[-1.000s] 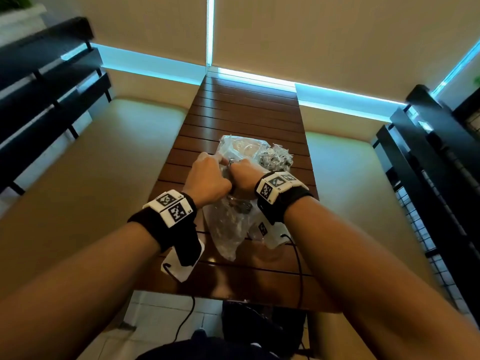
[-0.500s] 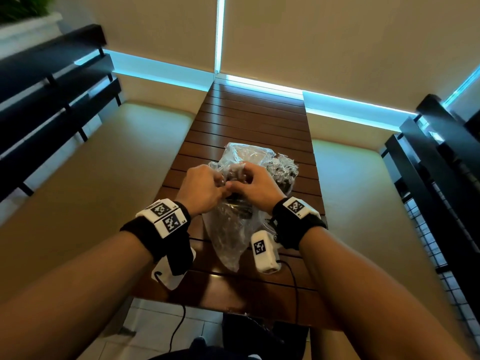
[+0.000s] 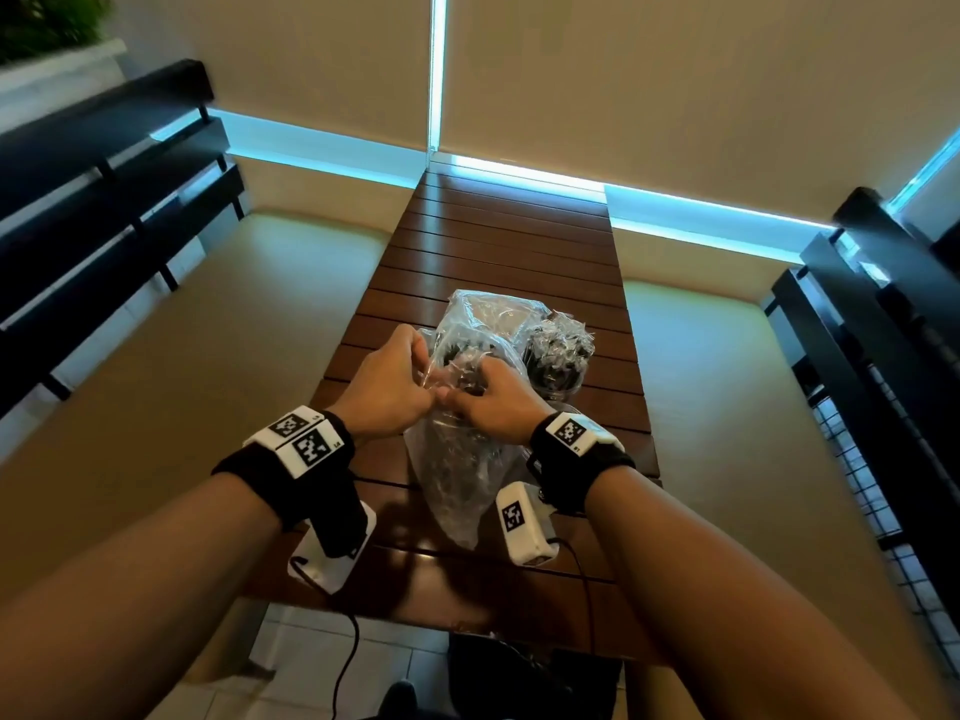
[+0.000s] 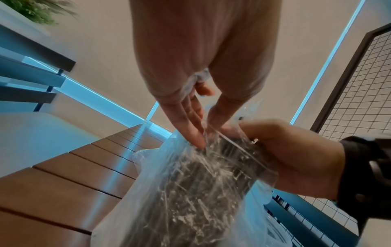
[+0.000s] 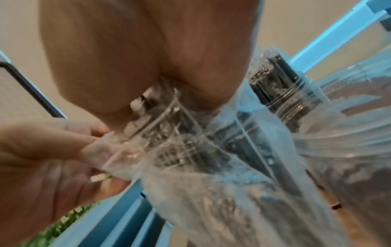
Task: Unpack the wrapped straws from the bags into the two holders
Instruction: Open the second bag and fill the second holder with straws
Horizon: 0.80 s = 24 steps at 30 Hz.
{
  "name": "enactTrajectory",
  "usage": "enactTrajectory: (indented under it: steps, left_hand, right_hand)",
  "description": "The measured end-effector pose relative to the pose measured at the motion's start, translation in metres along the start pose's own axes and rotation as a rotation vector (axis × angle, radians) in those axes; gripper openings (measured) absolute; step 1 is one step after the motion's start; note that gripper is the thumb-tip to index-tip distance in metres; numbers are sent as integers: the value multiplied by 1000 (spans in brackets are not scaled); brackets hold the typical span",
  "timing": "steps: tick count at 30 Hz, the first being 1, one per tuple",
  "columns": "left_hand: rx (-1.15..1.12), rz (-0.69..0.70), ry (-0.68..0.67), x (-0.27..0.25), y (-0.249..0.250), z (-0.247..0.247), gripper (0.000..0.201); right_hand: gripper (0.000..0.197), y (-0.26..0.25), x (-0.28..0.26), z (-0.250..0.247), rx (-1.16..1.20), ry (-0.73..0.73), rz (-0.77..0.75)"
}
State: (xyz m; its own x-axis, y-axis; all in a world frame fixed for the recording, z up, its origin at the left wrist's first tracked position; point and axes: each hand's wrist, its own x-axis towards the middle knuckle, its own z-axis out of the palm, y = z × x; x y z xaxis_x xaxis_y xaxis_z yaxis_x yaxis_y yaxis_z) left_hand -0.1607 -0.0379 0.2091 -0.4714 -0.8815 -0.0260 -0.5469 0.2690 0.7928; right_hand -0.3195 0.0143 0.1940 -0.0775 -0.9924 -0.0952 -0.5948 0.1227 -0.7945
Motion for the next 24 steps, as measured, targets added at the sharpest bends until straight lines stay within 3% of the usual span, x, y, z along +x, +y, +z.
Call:
enactTrajectory:
  steps: [6, 9, 12, 16, 24]
  left_hand:
    - [15, -1, 173, 8, 10, -4, 13]
    - [-68, -1, 217, 16, 27, -9, 15]
    - [-194, 27, 190, 24, 45, -11, 18]
    - [-198, 93, 157, 36, 52, -4, 20]
    - [-97, 185, 142, 55, 40, 3, 24]
  right_hand:
    - [8, -22, 3, -14, 342, 243, -12]
    - [11, -40, 7, -33, 439, 399, -60]
    - [26, -51, 11, -42, 453, 595, -81]
    - [48, -54, 17, -48, 483, 783, -33]
    - [32, -65, 30, -77, 483, 1027, -12]
